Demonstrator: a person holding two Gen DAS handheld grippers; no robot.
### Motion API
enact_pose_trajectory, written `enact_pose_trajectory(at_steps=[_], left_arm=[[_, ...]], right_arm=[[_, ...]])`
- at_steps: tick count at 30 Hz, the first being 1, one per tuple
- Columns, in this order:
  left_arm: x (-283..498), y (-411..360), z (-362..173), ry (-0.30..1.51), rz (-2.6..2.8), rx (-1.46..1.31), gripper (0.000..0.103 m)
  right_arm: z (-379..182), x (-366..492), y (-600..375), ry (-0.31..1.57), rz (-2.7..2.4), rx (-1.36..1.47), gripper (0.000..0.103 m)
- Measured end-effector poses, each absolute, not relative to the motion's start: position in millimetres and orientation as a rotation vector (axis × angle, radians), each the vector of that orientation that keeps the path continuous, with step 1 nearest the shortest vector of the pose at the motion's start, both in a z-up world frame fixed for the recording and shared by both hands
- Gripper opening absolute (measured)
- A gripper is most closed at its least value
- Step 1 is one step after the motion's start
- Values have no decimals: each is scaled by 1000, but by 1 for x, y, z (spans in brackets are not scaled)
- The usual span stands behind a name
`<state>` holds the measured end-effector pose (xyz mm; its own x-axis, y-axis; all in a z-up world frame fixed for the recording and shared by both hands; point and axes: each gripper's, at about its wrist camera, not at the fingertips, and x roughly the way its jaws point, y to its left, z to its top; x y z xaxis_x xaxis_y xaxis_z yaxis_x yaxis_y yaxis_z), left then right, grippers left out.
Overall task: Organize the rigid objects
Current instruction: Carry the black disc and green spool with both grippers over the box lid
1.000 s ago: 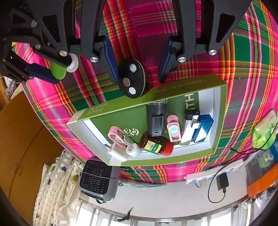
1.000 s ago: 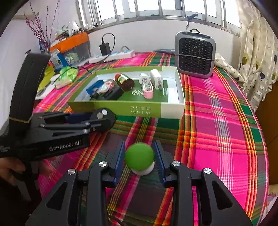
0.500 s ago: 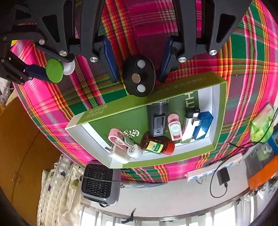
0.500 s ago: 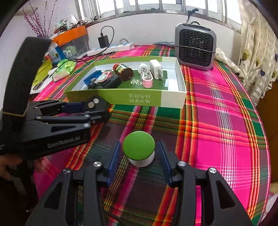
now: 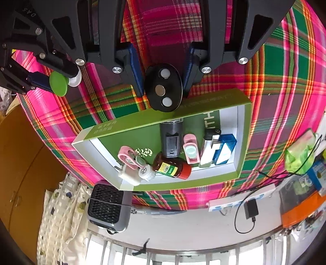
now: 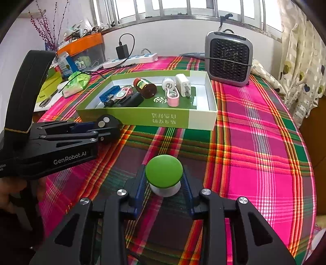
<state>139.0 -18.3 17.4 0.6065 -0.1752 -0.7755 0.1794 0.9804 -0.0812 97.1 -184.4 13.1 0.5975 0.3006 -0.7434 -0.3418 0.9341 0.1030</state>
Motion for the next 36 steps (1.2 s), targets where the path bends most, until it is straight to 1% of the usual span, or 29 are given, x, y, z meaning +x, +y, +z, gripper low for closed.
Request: enact_pose_trajectory(at_steps=[20,36], left_arm=[[114,-7,45,809,-191,5,35],[124,-1,63,764,-176,15,35]], right_arm=[[35,95,-180,780,383,-52,34],[54,124,-175,748,396,-62,34]])
